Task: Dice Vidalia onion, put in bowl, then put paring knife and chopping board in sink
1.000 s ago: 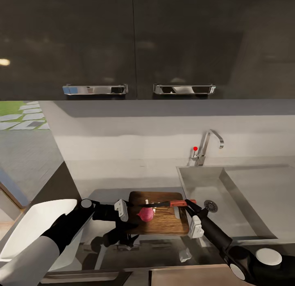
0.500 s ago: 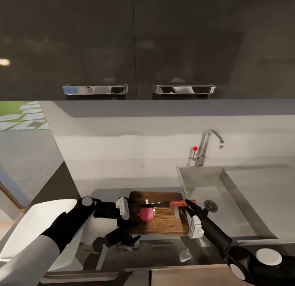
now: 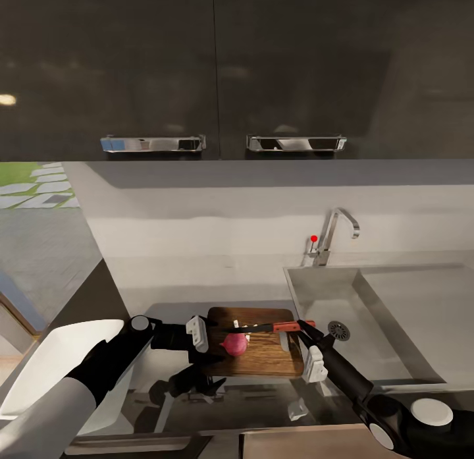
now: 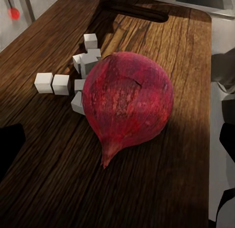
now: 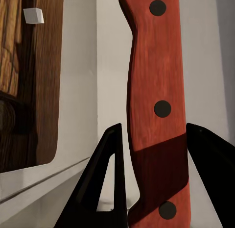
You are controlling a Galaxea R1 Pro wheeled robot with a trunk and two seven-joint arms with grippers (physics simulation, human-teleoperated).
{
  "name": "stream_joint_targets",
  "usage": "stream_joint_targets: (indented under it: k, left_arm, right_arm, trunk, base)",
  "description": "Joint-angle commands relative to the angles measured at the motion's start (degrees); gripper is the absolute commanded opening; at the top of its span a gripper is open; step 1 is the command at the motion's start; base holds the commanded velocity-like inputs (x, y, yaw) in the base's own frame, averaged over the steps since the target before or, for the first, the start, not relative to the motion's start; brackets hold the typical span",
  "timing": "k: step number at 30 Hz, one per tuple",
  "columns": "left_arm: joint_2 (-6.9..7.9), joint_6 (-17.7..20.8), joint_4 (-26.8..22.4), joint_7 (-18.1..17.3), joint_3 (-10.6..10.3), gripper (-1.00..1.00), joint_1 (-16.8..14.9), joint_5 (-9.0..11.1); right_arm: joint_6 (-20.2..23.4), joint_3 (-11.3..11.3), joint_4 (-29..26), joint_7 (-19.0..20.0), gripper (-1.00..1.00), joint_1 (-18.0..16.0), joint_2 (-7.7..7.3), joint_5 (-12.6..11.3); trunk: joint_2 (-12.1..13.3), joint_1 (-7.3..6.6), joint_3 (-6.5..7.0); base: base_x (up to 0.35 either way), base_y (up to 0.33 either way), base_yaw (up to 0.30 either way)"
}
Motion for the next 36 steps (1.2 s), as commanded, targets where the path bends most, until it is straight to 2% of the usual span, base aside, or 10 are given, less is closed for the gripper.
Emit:
stream_joint_targets:
  k: [1,14,17,21,24,28,32,36]
  left_arm:
    - [0.04,0.24,-0.07,-0.08,-0.11,1.0,-0.06,0.0]
    - [0.04,0.24,-0.07,-0.08,-0.11,1.0,-0.06,-0.01]
    - [0.04,0.2,-0.07,-0.08,-0.11,1.0,-0.06,-0.01]
    - [0.04,0.2,-0.07,-0.08,-0.11,1.0,-0.06,0.0]
    - [0.04,0.2,-0.07,-0.08,-0.11,1.0,-0.06,0.0]
    - [0.04,0.23,-0.05,-0.08,-0.11,1.0,-0.06,0.02]
    - [0.04,0.21,-0.07,-0.08,-0.11,1.0,-0.05,0.01]
    - [0.04,0.2,-0.07,-0.08,-0.11,1.0,-0.06,0.0]
  right_arm:
    - [0.6,0.21,-0.03,-0.23,-1.0,-0.13,-0.01,0.35]
    - [0.62,0.01,0.01,-0.23,-1.0,-0.13,0.0,0.35]
    - [0.47,-1.1,-0.04,-0.23,-1.0,-0.13,-0.02,0.27]
    - [0.25,-3.79,-0.08,-0.15,-1.0,-0.13,0.01,0.17]
    - [-0.51,-6.78,-0.14,2.54,-1.0,-0.13,-0.01,0.02]
    - [-1.7,-8.53,-0.14,3.4,-1.0,-0.12,-0.02,0.0]
    - [-1.97,-8.81,-0.14,3.59,-1.0,-0.12,-0.03,-0.05]
    - [-1.99,-7.05,-0.14,3.6,-1.0,-0.13,0.01,-0.01]
  trunk:
    - [-0.13,0.04,-0.13]
    - [-0.13,0.04,-0.13]
    - [-0.13,0.04,-0.13]
    - [-0.13,0.04,-0.13]
    - [-0.13,0.04,-0.13]
    - [-0.13,0.04,-0.13]
    - [-0.13,0.04,-0.13]
    - [-0.13,0.04,-0.13]
  base:
    - [0.0,0.0,0.0]
    - [0.0,0.0,0.0]
    - [0.0,0.0,0.0]
    - [0.0,0.0,0.0]
    - [0.0,0.0,0.0]
    - [0.0,0.0,0.0]
    - [0.0,0.0,0.0]
    - [0.0,0.0,0.0]
